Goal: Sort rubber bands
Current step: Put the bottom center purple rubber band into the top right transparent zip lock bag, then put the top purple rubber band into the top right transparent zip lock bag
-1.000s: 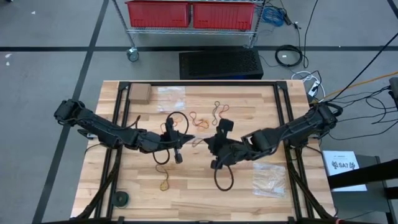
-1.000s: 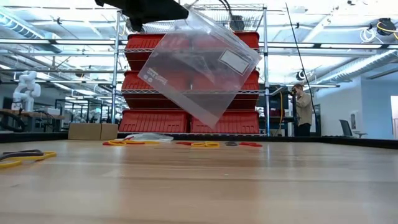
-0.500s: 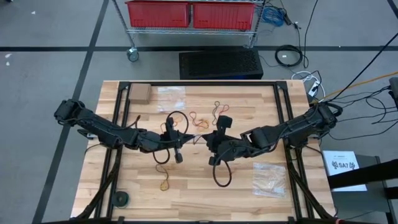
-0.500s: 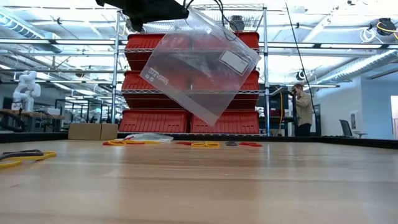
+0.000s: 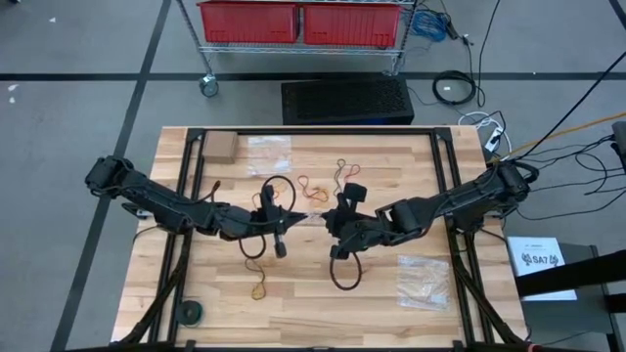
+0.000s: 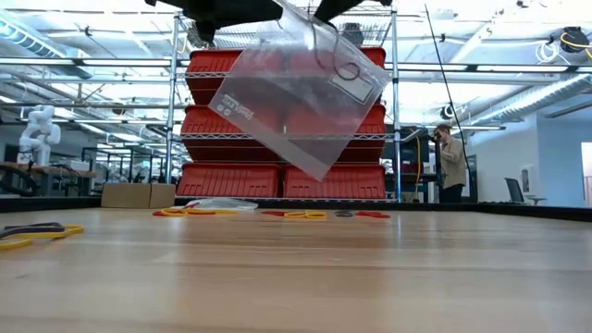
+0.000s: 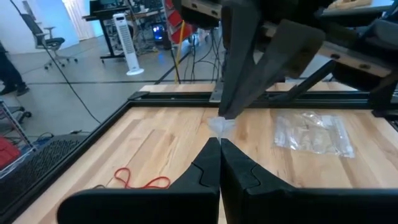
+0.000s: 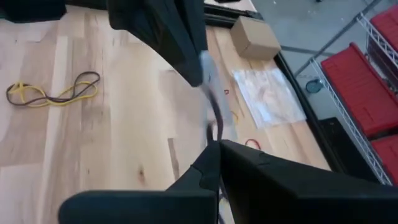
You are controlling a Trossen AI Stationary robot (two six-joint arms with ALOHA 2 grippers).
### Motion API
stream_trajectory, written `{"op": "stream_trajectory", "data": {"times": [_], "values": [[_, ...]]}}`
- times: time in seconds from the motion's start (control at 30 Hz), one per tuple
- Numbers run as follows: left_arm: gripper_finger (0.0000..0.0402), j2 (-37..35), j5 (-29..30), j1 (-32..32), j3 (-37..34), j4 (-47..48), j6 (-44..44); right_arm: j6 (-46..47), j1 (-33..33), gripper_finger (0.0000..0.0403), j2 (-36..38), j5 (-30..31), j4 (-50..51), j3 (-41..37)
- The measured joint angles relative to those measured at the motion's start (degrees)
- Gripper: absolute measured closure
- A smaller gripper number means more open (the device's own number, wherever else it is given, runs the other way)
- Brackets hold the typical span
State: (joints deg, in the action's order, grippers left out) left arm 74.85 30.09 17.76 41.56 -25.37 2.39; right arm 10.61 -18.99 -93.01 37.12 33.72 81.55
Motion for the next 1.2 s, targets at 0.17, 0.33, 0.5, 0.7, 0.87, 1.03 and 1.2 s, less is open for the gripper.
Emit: {"op": "stream_trajectory", "data": {"times": [0.17, 0.33, 0.5, 0.7, 0.87, 1.03, 1.2], "values": [[0.0402, 0.00, 0.00, 0.00, 0.00, 0.04, -0.01, 1.65, 0.91, 0.0403, 0.00, -2.55, 0.72, -0.84], [0.0402, 0.00, -0.02, 0.00, 0.00, -0.06, -0.02, 2.34, 2.56, 0.0403, 0.00, -7.15, 0.82, -0.84], [0.0402, 0.00, -0.86, 0.00, 0.00, -0.68, -0.02, 1.94, 4.63, 0.0390, -0.46, -12.33, 1.12, -0.84], [0.0402, 0.00, -0.96, -0.13, 0.00, -0.66, -0.02, 0.85, 5.43, 0.0314, -0.94, -16.32, 0.95, -0.84], [0.0402, 0.00, -0.96, -0.17, 0.00, -0.16, -0.02, 0.75, 5.43, 0.0248, -0.72, -18.74, 1.98, -0.84], [0.0402, -0.04, 1.44, -0.68, -1.22, 1.09, -0.65, 0.72, 5.43, 0.0226, 1.16, -19.62, 4.72, -0.82], [0.0402, -0.04, 1.73, -3.13, -4.43, -0.01, -3.47, 0.70, 6.46, 0.0230, 4.54, -19.28, 6.74, -0.82]]}}
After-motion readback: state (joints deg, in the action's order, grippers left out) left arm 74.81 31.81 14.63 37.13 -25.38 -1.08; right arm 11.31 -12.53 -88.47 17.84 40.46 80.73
